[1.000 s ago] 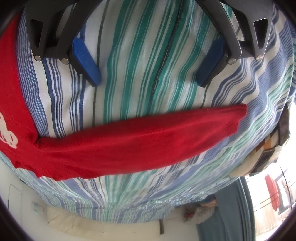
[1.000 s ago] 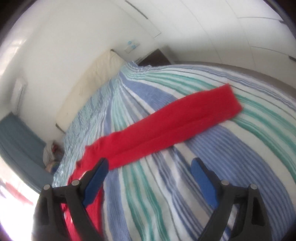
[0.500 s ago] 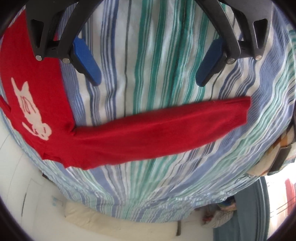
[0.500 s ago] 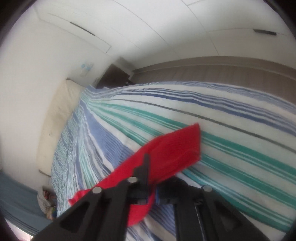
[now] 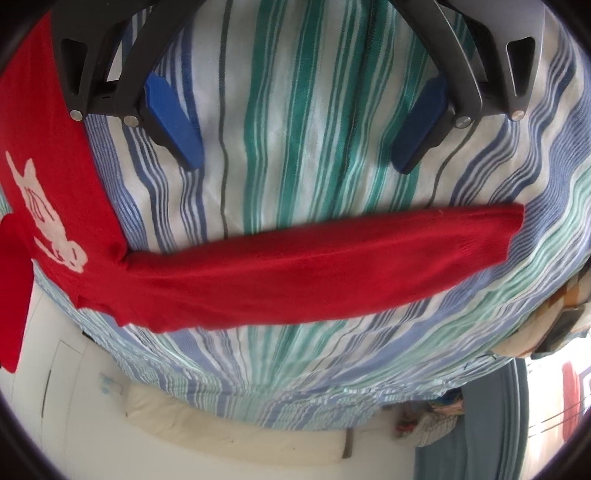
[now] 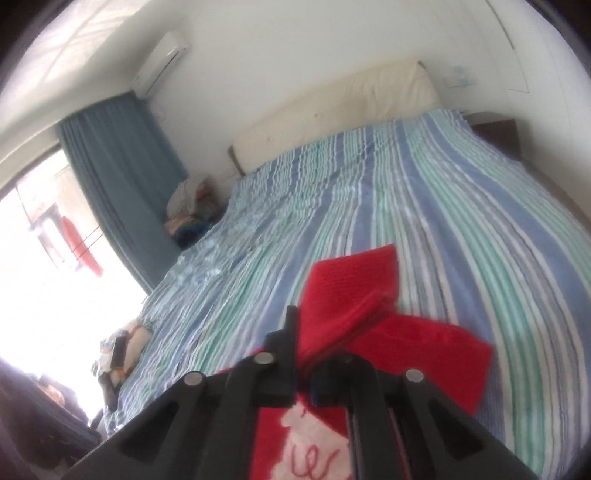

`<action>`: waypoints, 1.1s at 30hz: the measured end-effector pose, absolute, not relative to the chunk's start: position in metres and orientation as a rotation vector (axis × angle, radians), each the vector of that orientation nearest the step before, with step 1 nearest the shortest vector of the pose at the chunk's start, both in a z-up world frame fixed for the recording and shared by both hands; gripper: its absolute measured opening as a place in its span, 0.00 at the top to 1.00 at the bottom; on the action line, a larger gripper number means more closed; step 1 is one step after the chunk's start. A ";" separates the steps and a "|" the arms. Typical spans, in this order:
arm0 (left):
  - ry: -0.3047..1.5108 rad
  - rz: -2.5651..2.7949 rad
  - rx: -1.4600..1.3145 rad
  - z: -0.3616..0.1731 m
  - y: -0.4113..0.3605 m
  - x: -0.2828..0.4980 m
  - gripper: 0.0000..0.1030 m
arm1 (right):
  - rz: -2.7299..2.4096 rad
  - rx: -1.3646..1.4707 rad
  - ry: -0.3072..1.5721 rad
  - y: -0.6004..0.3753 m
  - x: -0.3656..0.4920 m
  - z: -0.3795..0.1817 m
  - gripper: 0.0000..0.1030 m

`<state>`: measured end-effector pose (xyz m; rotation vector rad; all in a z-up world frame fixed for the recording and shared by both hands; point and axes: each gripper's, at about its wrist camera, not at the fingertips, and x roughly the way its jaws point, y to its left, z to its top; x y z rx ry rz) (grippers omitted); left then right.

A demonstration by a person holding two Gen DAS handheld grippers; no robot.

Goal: Fold small clothes
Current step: 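Grasp the sleeve cuff with the right gripper and lift it, then lay the held sleeve across the sweater body and open the right gripper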

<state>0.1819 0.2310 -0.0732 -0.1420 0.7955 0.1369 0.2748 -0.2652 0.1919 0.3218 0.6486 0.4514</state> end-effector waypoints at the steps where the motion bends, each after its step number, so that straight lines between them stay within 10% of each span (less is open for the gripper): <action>1: 0.794 0.138 -0.137 -0.073 0.230 0.181 0.01 | 0.497 0.303 0.697 -0.244 0.278 0.179 0.87; 4: 0.801 0.142 -0.130 -0.074 0.229 0.180 0.01 | 0.657 0.356 0.840 -0.209 0.284 0.136 0.29; 24: 0.821 0.162 -0.096 -0.078 0.223 0.184 0.00 | 0.239 0.210 0.932 -0.312 0.284 0.048 0.28; 30: 0.825 0.168 -0.087 -0.078 0.223 0.183 0.00 | 0.093 0.186 1.101 -0.363 0.316 0.009 0.37; 32: 0.825 0.167 -0.088 -0.078 0.223 0.183 0.00 | 0.124 0.170 1.092 -0.363 0.320 0.000 0.93; 33: 0.825 0.167 -0.088 -0.078 0.222 0.183 0.00 | 0.071 0.112 1.049 -0.363 0.320 0.001 0.96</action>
